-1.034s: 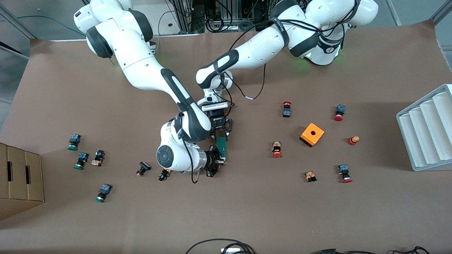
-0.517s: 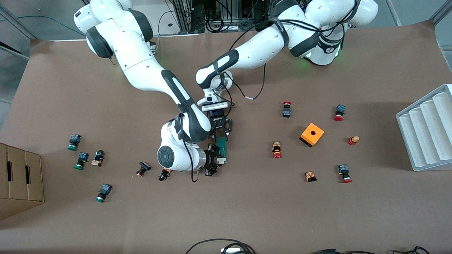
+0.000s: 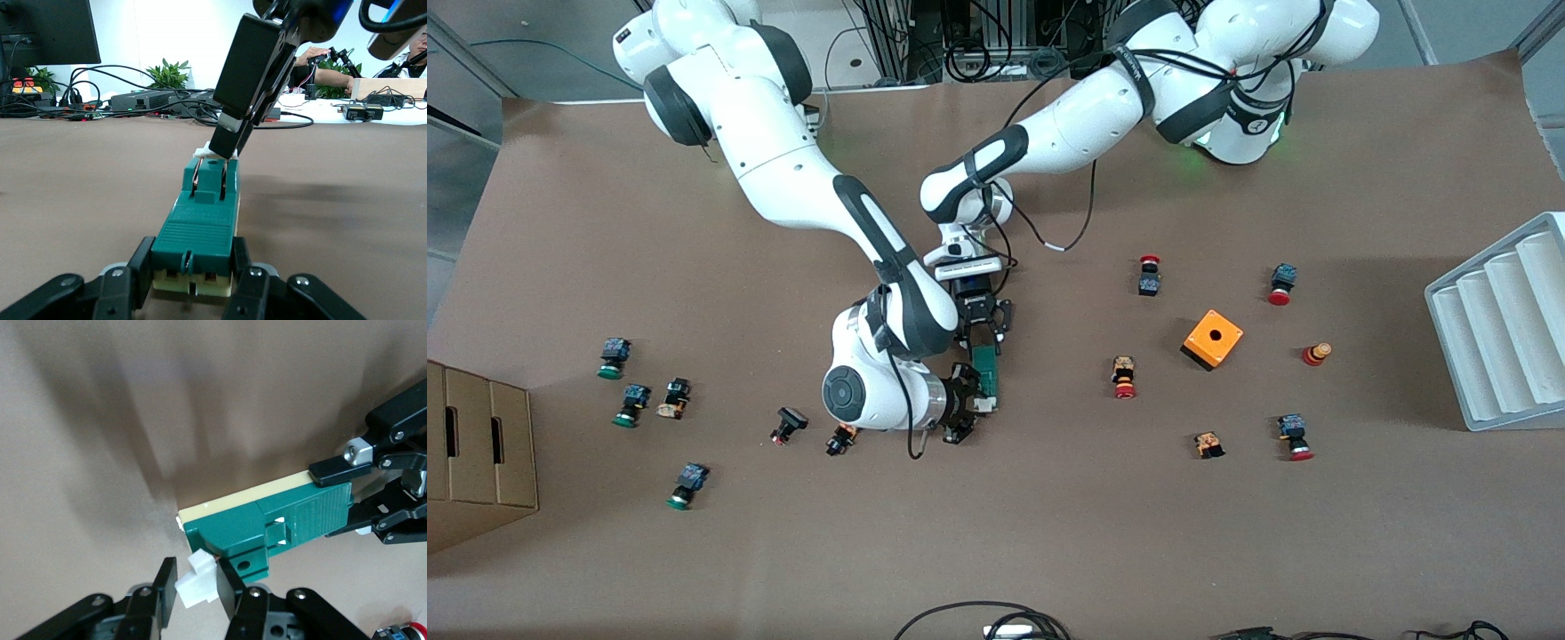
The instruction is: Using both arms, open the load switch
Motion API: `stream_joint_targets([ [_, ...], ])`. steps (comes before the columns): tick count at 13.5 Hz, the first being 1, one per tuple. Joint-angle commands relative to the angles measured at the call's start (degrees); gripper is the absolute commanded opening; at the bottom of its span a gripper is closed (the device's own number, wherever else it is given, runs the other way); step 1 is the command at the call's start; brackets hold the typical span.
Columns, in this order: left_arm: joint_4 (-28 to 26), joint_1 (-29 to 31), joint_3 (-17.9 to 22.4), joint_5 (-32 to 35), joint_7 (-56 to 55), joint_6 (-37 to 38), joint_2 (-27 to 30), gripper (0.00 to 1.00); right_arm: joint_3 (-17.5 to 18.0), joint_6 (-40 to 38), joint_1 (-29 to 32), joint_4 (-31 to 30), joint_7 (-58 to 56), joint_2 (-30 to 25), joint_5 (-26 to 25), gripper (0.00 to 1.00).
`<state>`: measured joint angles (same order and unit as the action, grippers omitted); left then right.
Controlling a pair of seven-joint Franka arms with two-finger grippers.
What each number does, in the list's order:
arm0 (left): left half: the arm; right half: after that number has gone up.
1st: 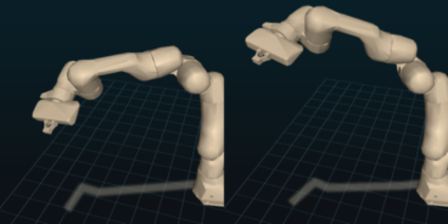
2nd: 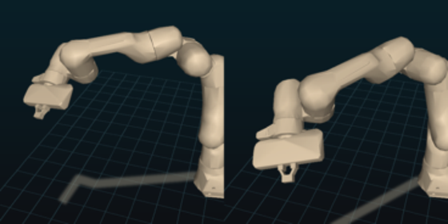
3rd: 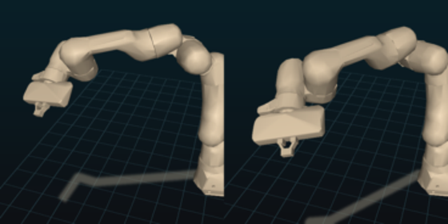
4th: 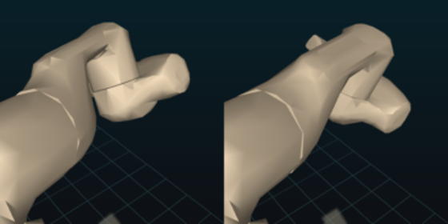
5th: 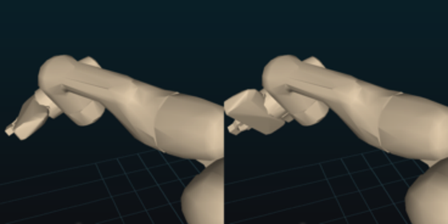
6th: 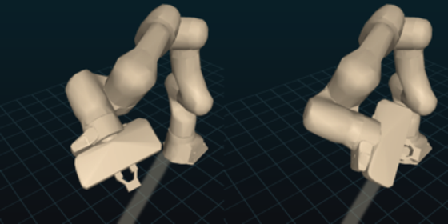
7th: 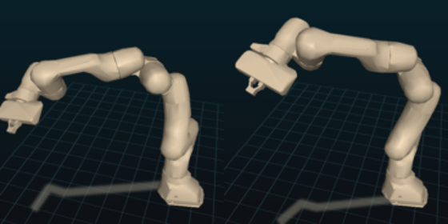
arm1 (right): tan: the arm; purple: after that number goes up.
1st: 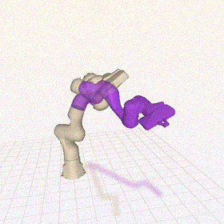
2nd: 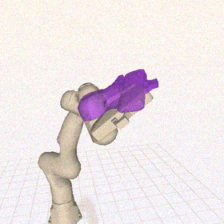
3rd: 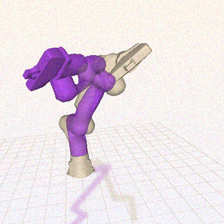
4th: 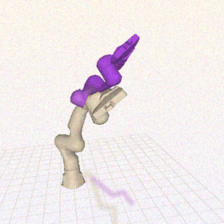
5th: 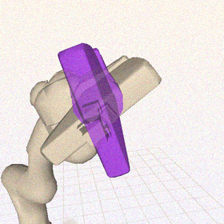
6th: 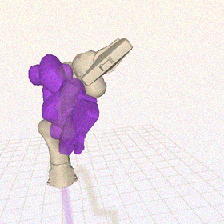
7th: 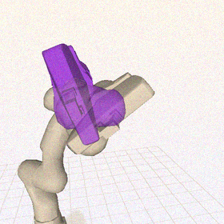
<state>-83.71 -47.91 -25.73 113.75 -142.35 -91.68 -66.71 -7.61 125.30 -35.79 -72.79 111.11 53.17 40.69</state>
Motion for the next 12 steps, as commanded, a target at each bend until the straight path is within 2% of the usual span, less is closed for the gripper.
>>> stream_joint_targets([
  [1, 0.39, 0.10, -0.37, -0.37, 0.14, 0.36, -0.70, 0.50, 1.46, 0.56, -0.78, -2.79, 0.52, -0.69, 0.88, 0.18],
  [4, 0.39, 0.10, -0.37, -0.37, 0.14, 0.36, -0.70, 0.50, 1.46, 0.56, -0.69, -2.44, 0.78, -0.87, 0.97, 0.25],
  [12, 0.39, 0.10, -0.37, -0.37, 0.23, 0.19, -0.70, 0.50, 1.63, 1.00, -0.77, -1.03, 3.15, -0.78, 0.97, 0.27],
])
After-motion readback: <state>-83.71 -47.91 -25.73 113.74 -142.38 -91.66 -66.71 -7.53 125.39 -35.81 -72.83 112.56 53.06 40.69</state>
